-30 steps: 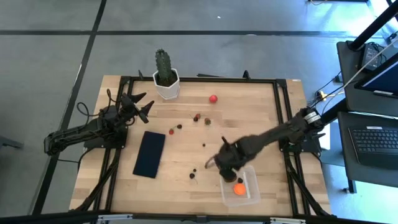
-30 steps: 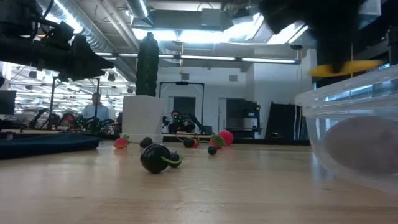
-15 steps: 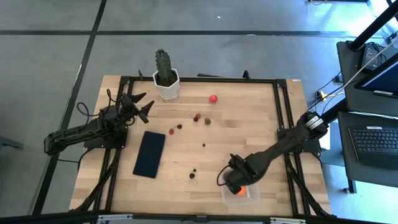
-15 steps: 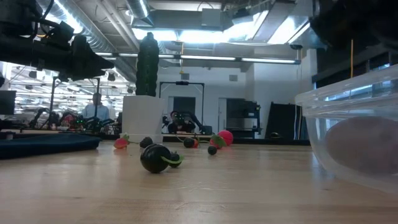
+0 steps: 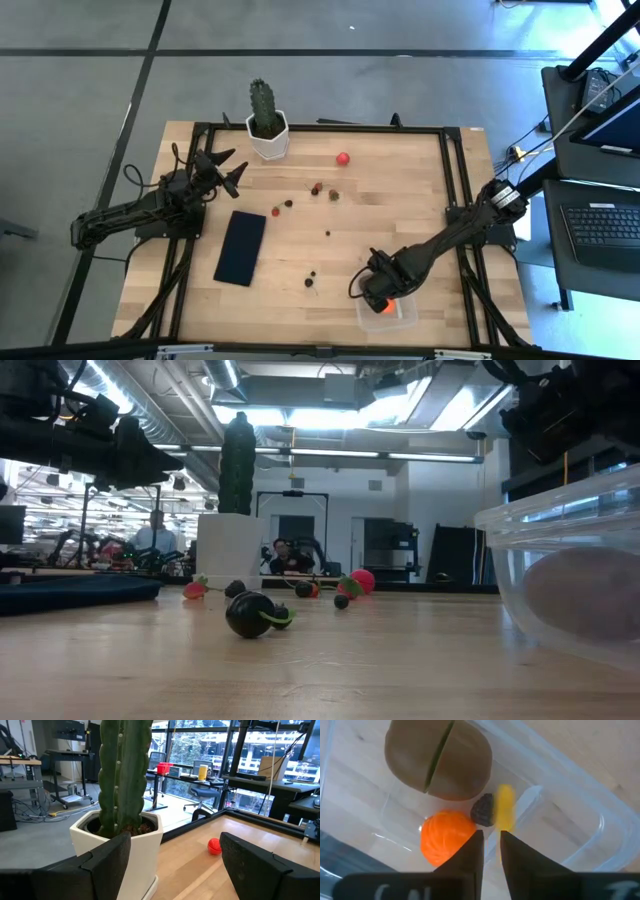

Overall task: Pick and placing Produce into tupperware
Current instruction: Put the corn into the transparent bin, then put the top blueberry into the transparent bin

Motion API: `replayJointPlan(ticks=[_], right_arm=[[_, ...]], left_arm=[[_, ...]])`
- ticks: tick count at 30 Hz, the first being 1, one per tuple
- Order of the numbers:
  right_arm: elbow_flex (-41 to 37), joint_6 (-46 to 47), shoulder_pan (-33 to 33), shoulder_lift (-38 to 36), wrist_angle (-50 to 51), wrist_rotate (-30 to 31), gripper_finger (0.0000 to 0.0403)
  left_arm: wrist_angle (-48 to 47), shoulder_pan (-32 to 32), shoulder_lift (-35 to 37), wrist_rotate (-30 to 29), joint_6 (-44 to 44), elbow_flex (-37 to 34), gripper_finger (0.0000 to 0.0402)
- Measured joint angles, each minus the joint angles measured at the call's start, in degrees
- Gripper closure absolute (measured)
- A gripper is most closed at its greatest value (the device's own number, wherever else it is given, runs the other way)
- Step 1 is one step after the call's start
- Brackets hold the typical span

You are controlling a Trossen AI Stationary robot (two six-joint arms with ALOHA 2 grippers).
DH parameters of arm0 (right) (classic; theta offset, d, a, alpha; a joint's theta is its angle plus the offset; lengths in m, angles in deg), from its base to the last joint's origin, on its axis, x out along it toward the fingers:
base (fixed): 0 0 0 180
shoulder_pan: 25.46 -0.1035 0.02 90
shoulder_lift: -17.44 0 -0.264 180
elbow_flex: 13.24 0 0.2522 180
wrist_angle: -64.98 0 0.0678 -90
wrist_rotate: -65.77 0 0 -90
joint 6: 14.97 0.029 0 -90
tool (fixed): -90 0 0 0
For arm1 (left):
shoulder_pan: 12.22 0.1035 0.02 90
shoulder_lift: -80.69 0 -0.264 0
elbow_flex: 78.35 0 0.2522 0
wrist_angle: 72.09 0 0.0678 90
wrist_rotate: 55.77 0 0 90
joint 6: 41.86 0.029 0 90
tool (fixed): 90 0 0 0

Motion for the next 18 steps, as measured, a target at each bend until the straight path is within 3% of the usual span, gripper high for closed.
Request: replayJointPlan(ticks=[11,18], right_arm=[[0.0,-0.3,0.5,0.0,0.2,-0.5,0.0258],[0.0,-6.8,2.8,0.0,-0.8,-1.6,0.0211]], left_arm=[[0.0,0.0,0.0,0.0,0.0,0.0,0.0104],[0.0,0.0,0.0,0.0,0.0,0.0,0.0104]])
